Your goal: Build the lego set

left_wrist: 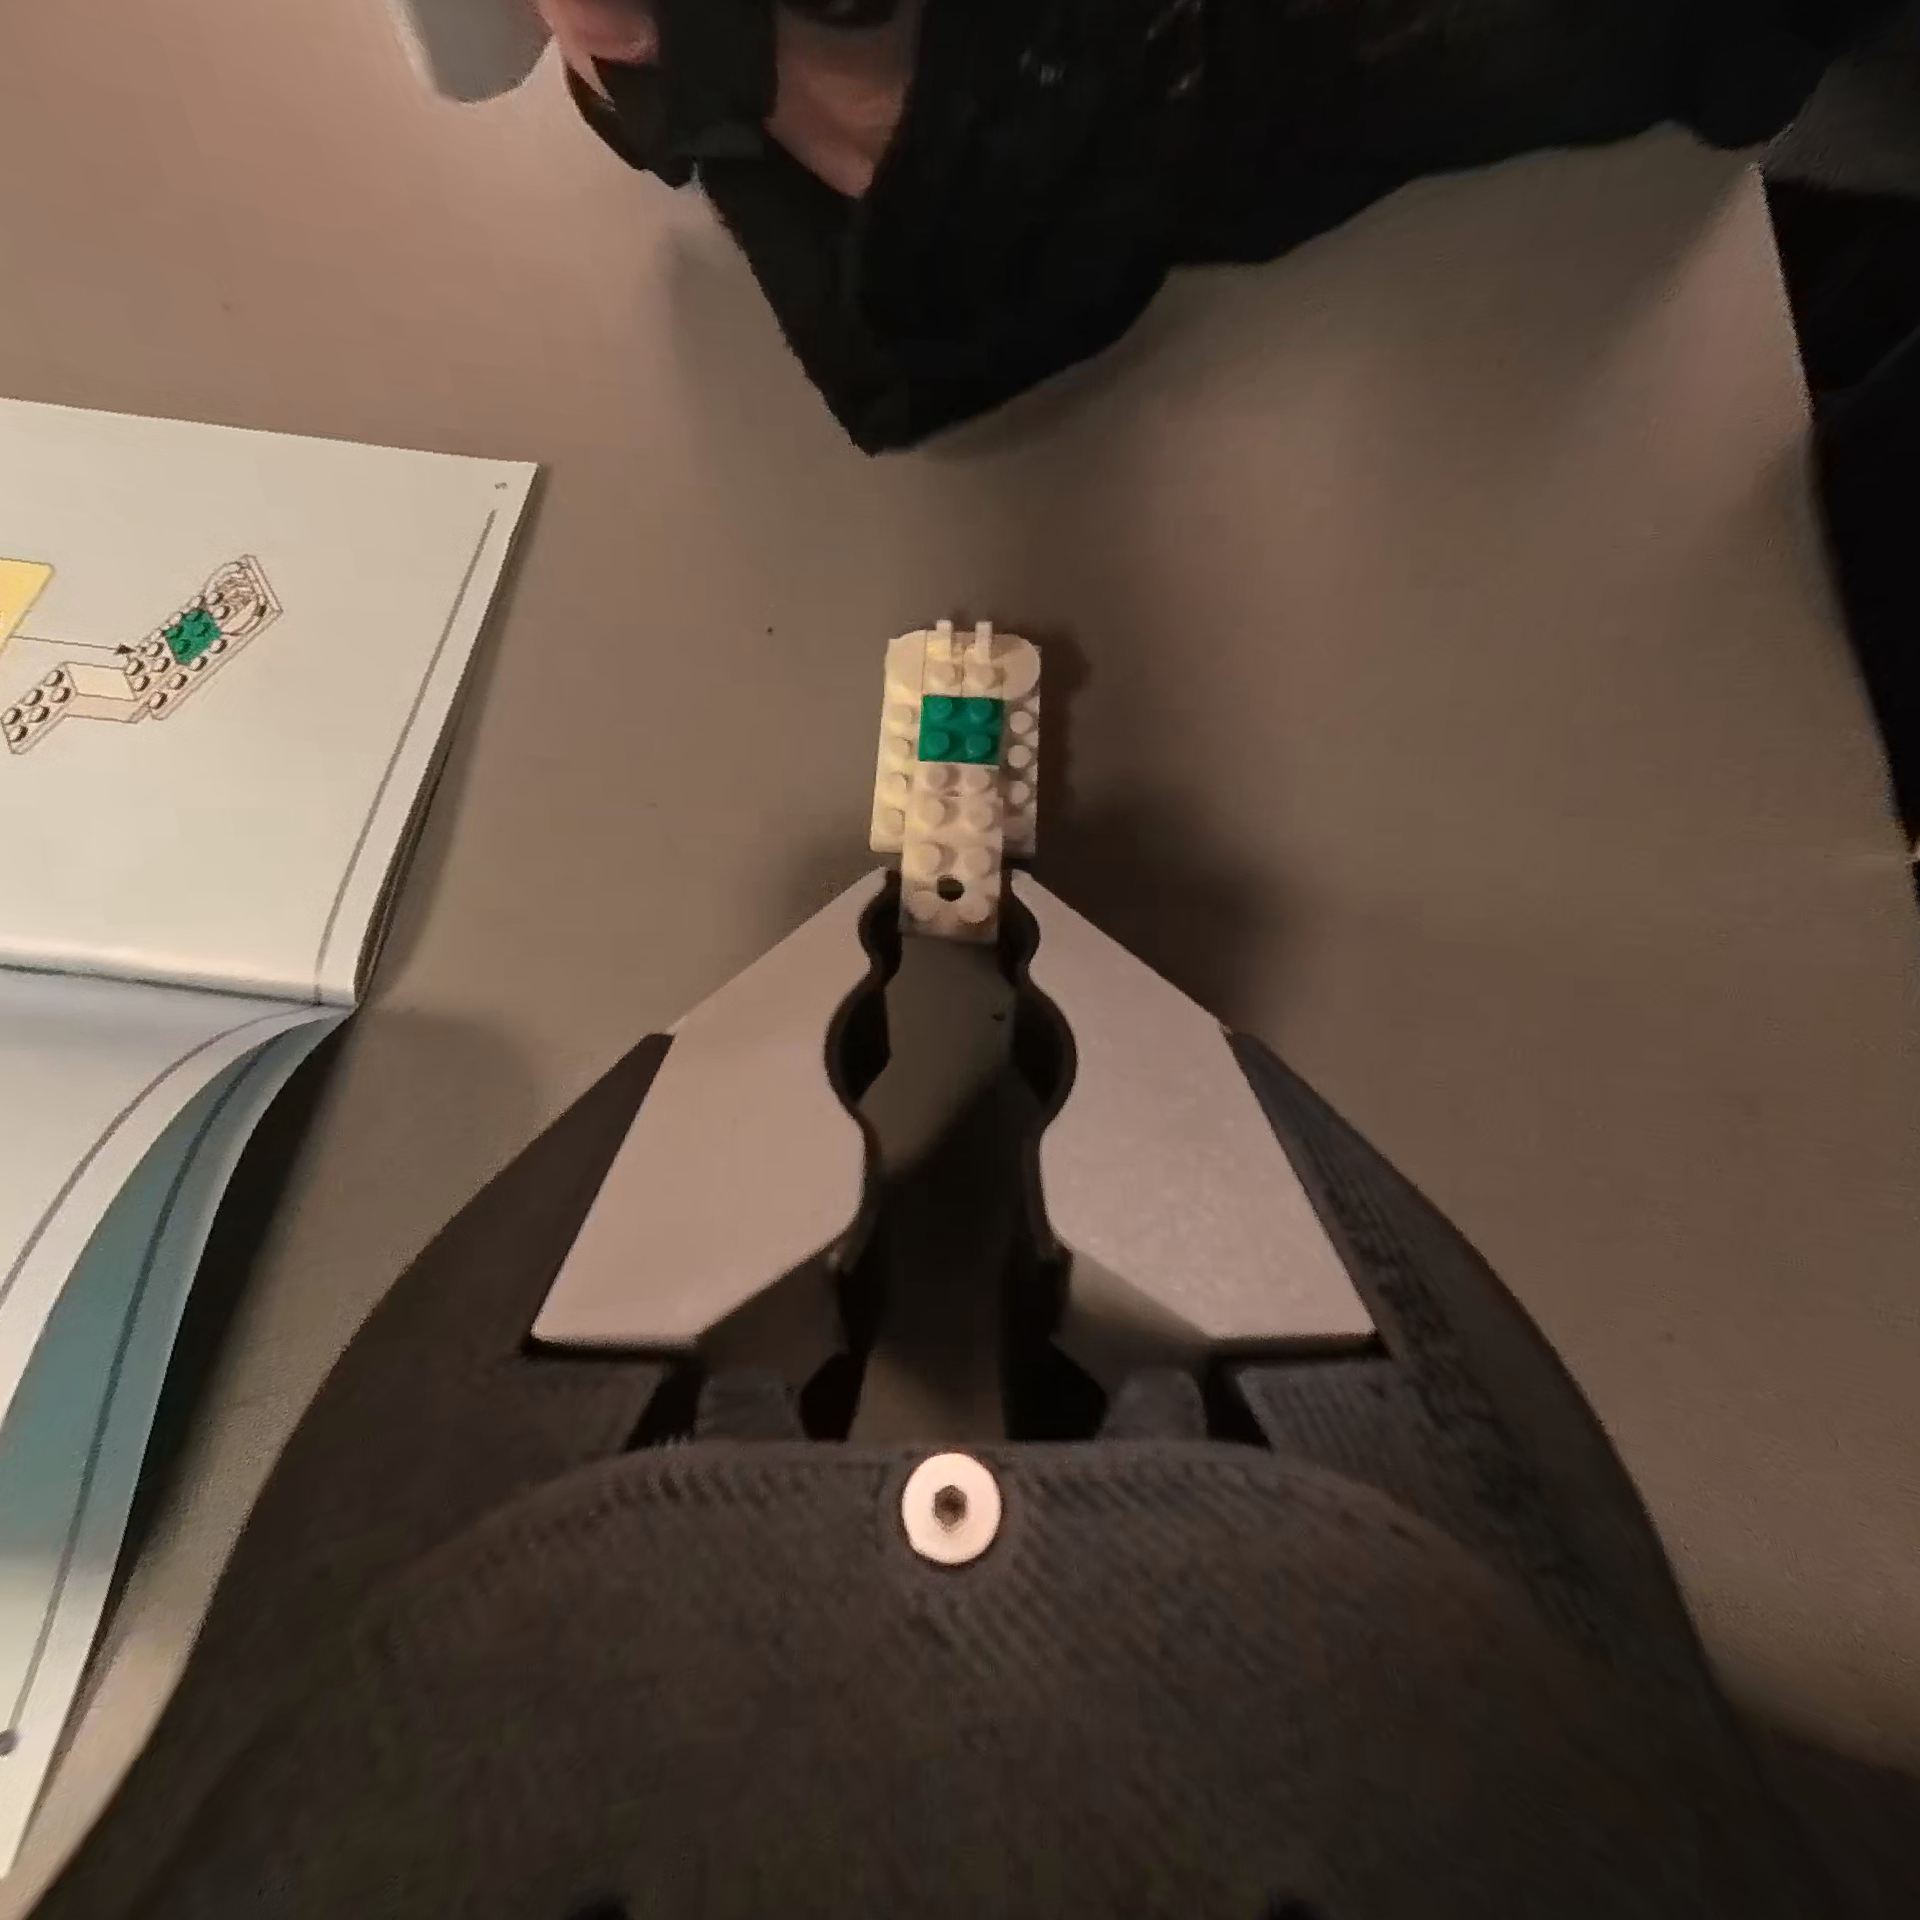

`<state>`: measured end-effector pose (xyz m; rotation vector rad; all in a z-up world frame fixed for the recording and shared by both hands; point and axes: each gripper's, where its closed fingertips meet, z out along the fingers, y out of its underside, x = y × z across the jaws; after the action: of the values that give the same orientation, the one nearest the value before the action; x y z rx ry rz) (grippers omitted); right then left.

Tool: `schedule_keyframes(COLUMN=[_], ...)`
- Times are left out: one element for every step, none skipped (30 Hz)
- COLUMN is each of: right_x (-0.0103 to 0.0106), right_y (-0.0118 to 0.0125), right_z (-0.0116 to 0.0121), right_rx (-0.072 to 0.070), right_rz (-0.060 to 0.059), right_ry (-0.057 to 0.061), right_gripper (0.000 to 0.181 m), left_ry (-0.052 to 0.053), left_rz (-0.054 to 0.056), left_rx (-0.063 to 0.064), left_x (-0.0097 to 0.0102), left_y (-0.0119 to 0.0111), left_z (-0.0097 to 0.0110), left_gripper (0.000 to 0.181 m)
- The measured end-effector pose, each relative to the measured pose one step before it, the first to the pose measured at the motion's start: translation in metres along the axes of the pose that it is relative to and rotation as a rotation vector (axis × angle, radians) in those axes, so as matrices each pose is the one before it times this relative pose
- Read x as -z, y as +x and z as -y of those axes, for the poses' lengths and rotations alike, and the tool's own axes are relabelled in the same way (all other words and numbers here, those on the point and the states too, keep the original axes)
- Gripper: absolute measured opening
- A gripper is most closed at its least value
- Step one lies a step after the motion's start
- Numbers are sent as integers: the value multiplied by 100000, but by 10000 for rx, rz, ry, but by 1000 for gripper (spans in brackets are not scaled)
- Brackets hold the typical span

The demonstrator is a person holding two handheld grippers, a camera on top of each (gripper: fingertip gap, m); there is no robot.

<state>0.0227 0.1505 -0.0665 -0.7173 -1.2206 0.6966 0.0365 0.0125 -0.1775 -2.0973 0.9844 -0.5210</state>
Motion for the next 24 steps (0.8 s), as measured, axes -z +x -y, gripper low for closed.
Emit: schedule_keyframes(right_x=[54,57,71,64,79,68,64,54,11,-36,-70,-104,-165,-231,-254,-228,-183,-131,-102,-92,-93,-84,-96,-86], right_y=[-153,-170,-166,-166,-265,-407,-594,-866,-1022,-1088,-1201,-1233,-1160,-1005,-761,-494,-338,-208,-148,-189,-245,-289,-384,-390], right_z=[92,81,75,76,123,216,322,437,487,502,612,633,462,184,-26,-143,-103,-56,-89,-27,47,32,48,50], right_rx=[68,111,147,174,208,243,283,345,435,482,465,439,457,453,421,381,321,247,198,151,107,125,154,161], right_rz=[54,62,46,49,93,168,264,389,442,441,503,526,486,404,286,153,96,39,19,73,106,132,186,183], right_ry=[26,17,5,4,24,64,125,180,181,162,199,201,92,-72,-189,-233,-177,-119,-122,-93,-64,-86,-83,-76], right_gripper=[19,19,20,21,22,24,25,27,30,32,35,38,40,43,44,44,44,44,43,43,42,38,35,30], left_ry=[70,100,92,112,159,206,235,295,301,321,269,199,155,78,-6,-64,-83,-126,-201,-227,-220,-164,-93,-59], left_rz=[56,216,76,-6,98,224,250,171,16,-77,-206,-292,-255,-197,-248,-244,-183,-205,-166,-45,-23,-66,12,82], left_rx=[132,214,227,267,357,458,534,556,580,583,531,441,371,318,235,212,224,152,104,83,53,5,-12,-29], left_x=[58,87,110,130,165,201,247,299,338,351,341,276,216,136,59,-15,-89,-166,-207,-239,-227,-177,-91,-12], left_y=[-165,-450,-281,-181,-373,-610,-711,-634,-462,-352,-152,14,27,15,167,222,180,252,216,59,44,131,22,-91], left_z=[72,122,115,130,219,281,318,358,346,360,288,205,149,60,-50,-135,-149,-232,-340,-383,-352,-258,-133,-87], left_gripper=[16,16,16,16,16,16,16,16,16,16,16,16,16,16,16,16,16,16,16,16,16,16,16,16])
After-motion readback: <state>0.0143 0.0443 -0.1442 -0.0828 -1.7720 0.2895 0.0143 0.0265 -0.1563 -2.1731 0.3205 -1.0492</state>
